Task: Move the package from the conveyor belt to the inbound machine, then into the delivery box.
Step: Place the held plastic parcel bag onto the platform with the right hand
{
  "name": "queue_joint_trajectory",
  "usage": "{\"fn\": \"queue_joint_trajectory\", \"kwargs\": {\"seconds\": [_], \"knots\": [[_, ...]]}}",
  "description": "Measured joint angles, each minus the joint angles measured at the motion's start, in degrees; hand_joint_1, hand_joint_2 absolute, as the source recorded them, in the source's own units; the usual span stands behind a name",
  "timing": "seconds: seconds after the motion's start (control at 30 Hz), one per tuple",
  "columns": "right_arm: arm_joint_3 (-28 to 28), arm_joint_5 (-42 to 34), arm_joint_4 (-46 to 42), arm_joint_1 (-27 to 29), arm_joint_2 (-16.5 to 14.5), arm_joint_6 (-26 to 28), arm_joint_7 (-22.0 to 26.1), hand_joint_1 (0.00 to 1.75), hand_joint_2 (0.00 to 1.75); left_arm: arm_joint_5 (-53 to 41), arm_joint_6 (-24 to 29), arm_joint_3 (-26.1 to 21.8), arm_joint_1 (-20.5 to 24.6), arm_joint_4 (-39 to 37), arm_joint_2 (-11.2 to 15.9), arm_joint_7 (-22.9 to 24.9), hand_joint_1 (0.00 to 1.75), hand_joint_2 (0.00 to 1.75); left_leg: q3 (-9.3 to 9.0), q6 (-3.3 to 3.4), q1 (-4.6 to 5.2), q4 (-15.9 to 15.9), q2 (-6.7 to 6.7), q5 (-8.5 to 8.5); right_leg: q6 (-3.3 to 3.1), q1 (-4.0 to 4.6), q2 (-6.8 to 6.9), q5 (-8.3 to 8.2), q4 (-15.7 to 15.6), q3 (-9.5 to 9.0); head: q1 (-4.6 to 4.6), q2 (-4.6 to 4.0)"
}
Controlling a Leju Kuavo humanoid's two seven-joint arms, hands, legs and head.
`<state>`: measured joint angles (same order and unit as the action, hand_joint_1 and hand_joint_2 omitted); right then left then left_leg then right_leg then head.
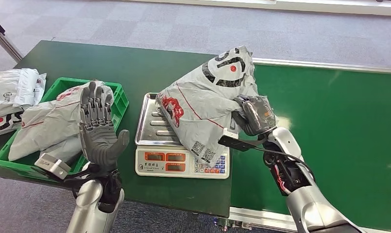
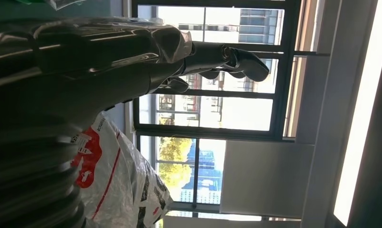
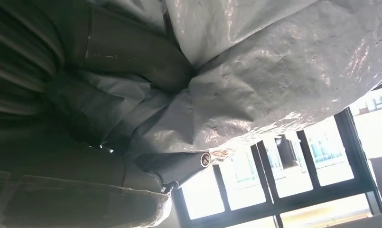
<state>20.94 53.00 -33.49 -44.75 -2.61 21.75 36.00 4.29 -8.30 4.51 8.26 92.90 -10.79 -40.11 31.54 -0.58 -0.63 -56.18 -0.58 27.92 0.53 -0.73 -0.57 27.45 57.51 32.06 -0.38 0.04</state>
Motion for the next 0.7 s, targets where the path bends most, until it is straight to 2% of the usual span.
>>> {"fn": "queue_joint_trajectory", "kwargs": {"seconds": [0.1,0.27,0.4,0.7], "knots": [[1.32,2.13,2.16,-1.23,-1.05,-3.26,-2.42,1.75,1.75,-0.18,0.32,0.39,0.48,-0.37,0.03,0.00,0.00,1.75,-0.01,0.00,0.00,0.00,0.08,0.00,0.00,0.00,-0.04,0.00,0.00,0.00,0.00,0.00],[6.33,7.87,6.29,-3.86,-3.77,-11.48,-11.87,1.75,1.75,-0.85,1.92,1.73,1.34,-1.25,0.34,-0.01,0.00,1.75,-0.02,-0.01,-0.01,0.00,0.04,-0.01,-0.01,0.01,-0.04,-0.01,0.00,0.01,-0.01,0.00],[8.36,6.96,8.69,-5.89,-5.30,-17.90,-16.76,1.75,1.75,-1.59,3.50,2.69,1.77,-1.92,0.71,0.00,0.00,1.75,-0.02,-0.01,-0.01,0.00,0.04,-0.01,-0.01,0.01,-0.04,-0.01,0.01,0.00,0.01,0.00],[9.07,4.78,10.68,-7.52,-6.94,-23.10,-22.99,1.75,1.75,-1.97,5.76,5.33,1.96,-3.56,1.51,0.00,0.00,1.75,-0.03,-0.01,0.00,-0.01,0.06,0.00,0.00,0.01,-0.04,-0.01,0.00,0.01,-0.01,0.00]]}}
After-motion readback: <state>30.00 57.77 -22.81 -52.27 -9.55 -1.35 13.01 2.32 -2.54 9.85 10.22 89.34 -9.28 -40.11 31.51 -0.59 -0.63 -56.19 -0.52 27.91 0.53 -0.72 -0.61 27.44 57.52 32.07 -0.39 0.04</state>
